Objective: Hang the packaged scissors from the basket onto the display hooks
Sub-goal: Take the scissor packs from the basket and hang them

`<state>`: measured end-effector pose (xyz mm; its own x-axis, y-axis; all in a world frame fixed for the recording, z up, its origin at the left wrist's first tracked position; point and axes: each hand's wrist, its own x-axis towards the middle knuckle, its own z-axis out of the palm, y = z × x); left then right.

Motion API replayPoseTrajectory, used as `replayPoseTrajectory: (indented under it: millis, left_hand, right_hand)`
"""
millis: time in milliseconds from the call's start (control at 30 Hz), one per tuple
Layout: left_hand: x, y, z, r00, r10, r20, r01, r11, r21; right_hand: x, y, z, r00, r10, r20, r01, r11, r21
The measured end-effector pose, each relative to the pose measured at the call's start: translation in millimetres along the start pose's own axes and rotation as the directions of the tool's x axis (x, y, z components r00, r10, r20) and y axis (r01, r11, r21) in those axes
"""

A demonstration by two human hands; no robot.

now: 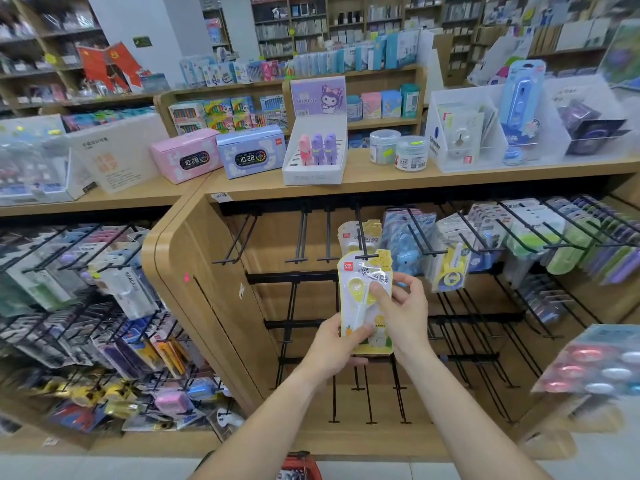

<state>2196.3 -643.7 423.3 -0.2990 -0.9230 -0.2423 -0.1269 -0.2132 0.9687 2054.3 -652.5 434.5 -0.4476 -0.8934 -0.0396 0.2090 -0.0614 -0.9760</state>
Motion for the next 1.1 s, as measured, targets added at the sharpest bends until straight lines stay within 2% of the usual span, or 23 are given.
replayPoseTrajectory:
  millis: [300,433,667,800,900,1000,1100]
  left_hand:
    - [6.3,-17.9,-6.1,0.993,-0.004,-0.121,0.010,0.999,0.043]
    - [0.5,-25.7,-11.9,0.984,-0.006,-0.177,0.022,0.996,0.091]
    - [-14.8,-45.9,-26.2,0.965,-0.025,-0.262,0.065,0.987,0.146]
    - [-32.4,-54.5,-38.9,0.954,-0.052,-0.296,0.101,0.984,0.150]
    - [-54.0,-72.8,-55.5,0.937,-0.065,-0.344,0.132,0.976,0.174]
    - [-84.4,-102.9,-77.4,0.906,-0.104,-0.411,0.198,0.961,0.193]
    - [-121.7,-135.5,-99.7,0.860,-0.165,-0.483,0.280,0.943,0.178]
  right_hand:
    - [3.9,9.1,2.4,1.000,0.021,-0.022,-0.021,1.000,-0.006]
    - [27.7,8.6,15.0,0.998,0.027,-0.052,-0.030,0.997,-0.069]
    - [85.1,5.5,38.2,0.997,0.029,-0.076,-0.048,0.962,-0.270]
    - [78.0,14.4,29.3,0.995,-0.076,-0.058,0.043,0.897,-0.440]
    - [45.5,14.9,18.4,0.979,-0.187,-0.075,0.109,0.805,-0.583]
    - [-4.9,21.5,7.8,0.967,-0.255,0.009,0.214,0.790,-0.574]
    - [-60.6,52.6,2.9,0.972,-0.117,0.203,0.212,0.811,-0.546]
